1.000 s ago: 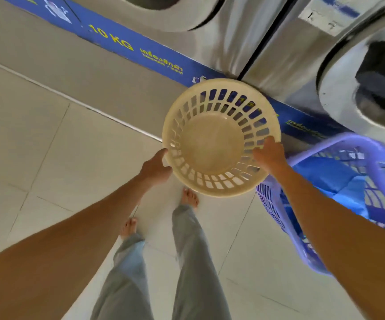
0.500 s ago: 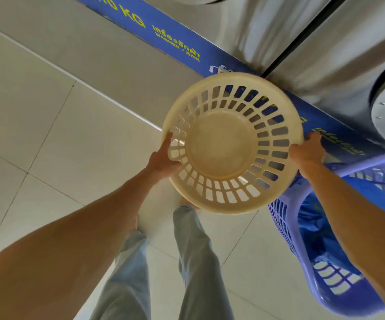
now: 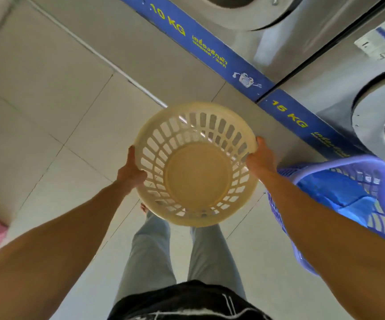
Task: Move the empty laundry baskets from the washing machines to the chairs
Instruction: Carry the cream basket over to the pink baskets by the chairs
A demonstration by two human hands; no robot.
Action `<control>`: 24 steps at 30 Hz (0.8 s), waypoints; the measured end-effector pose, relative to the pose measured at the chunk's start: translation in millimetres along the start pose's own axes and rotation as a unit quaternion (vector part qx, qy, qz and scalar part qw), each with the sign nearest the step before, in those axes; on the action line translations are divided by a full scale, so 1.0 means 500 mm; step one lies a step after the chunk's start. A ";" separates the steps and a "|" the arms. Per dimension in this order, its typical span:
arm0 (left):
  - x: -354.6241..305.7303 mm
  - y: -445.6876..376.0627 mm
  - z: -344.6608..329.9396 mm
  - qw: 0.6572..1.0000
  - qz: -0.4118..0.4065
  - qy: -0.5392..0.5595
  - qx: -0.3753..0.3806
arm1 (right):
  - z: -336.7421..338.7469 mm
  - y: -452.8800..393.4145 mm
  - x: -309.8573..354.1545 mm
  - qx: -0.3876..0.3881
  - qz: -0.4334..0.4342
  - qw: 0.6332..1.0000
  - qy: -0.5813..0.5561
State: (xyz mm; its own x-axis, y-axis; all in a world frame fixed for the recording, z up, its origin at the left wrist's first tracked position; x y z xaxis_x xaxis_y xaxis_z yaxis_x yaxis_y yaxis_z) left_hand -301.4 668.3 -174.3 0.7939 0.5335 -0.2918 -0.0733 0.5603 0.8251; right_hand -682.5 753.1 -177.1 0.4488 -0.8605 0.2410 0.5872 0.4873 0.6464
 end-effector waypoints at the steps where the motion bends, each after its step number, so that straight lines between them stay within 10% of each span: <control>1: 0.032 0.019 0.027 1.000 0.001 0.002 -0.007 | -0.008 0.027 0.025 -0.001 0.012 1.000 -0.003; 24: 0.799 0.329 0.436 0.908 0.201 0.275 -0.246 | -0.372 0.641 0.688 -0.065 0.423 0.892 0.147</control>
State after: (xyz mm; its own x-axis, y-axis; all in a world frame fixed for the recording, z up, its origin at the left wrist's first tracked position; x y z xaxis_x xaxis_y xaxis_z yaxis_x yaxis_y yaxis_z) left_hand 135.1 835.2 -49.7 0.2321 0.9174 -0.3232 -0.6583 0.3928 0.6421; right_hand -214.6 641.1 -21.7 0.9138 -0.1108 0.3907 0.0197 0.9730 0.2298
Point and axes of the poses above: each hand's wrist, its own y-axis away from the middle knuckle, its own z-axis out of the back of the hand, x = y × z, the point moved 5 cm from there along -y, towards the middle knuckle, and after that the axes turned 3 degrees about -x, right-handed, at the moved point
